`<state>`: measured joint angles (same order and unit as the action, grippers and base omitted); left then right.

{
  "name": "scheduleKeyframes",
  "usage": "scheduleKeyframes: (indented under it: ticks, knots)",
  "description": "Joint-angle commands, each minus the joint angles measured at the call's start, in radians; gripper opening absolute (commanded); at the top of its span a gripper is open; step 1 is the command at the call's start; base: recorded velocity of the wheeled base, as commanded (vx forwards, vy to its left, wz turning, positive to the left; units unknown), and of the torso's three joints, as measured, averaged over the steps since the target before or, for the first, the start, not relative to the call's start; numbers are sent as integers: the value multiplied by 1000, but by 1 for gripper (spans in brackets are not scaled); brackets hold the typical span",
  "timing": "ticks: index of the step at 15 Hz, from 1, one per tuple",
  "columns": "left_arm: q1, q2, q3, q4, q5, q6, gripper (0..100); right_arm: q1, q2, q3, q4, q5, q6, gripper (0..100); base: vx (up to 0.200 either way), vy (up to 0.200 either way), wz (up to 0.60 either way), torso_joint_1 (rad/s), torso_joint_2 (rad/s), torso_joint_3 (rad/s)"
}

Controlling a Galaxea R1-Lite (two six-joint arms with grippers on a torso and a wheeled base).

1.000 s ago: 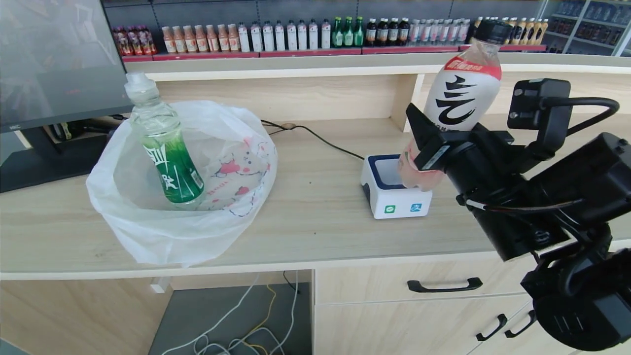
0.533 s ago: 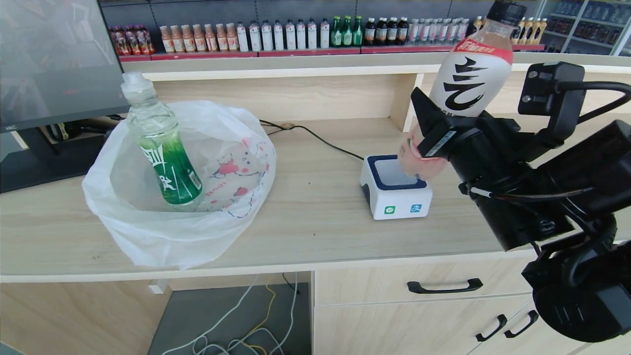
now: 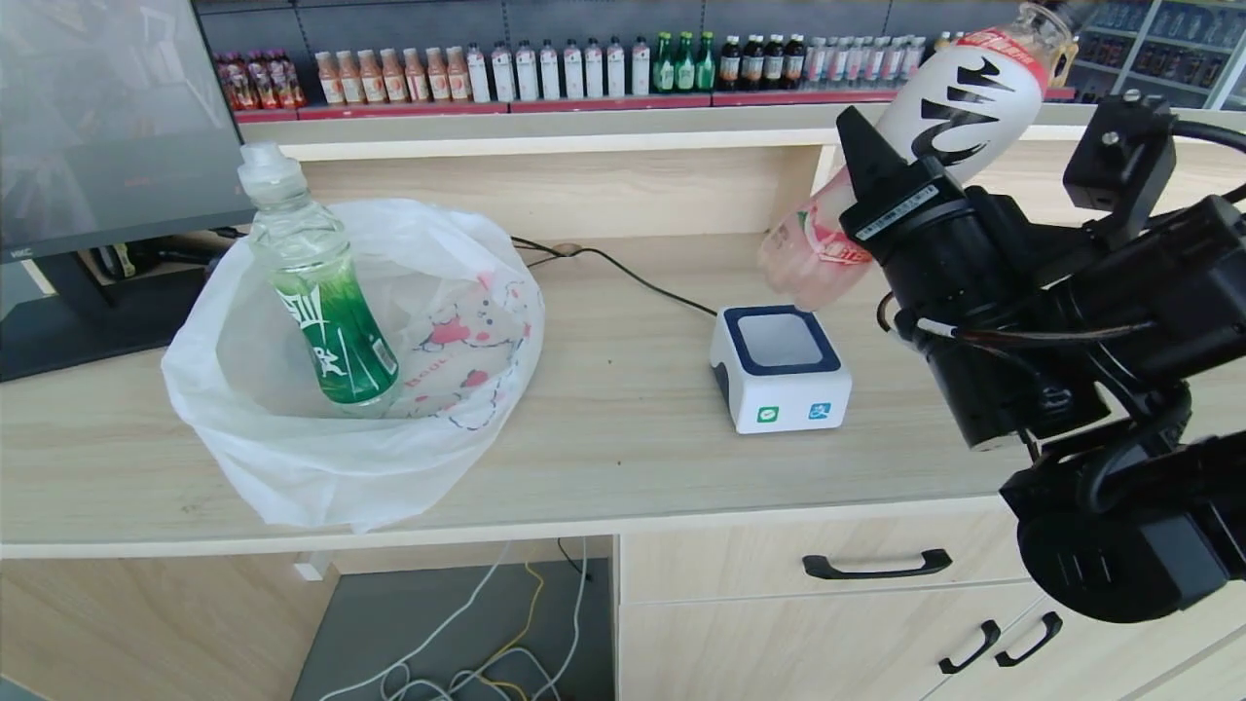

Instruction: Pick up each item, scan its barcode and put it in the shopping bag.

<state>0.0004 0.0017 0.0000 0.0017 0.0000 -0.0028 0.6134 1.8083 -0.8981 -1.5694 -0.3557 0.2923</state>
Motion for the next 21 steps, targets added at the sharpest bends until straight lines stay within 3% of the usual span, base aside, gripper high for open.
scheduleKeyframes:
  ticks: [1, 4, 13, 21]
  knots:
    - [1, 0, 0, 0, 0, 0, 100, 3, 52, -24, -1, -2, 59, 0, 0, 0, 0, 0, 0, 0]
    - [1, 0, 0, 0, 0, 0, 100, 5, 68, -27, 11, -19, 180, 0, 0, 0, 0, 0, 0, 0]
    - [1, 0, 0, 0, 0, 0, 100, 20, 65, -203, 327, -154, 600, 0, 0, 0, 0, 0, 0, 0]
    - [1, 0, 0, 0, 0, 0, 100, 16, 69, -120, 336, -218, 794, 0, 0, 0, 0, 0, 0, 0]
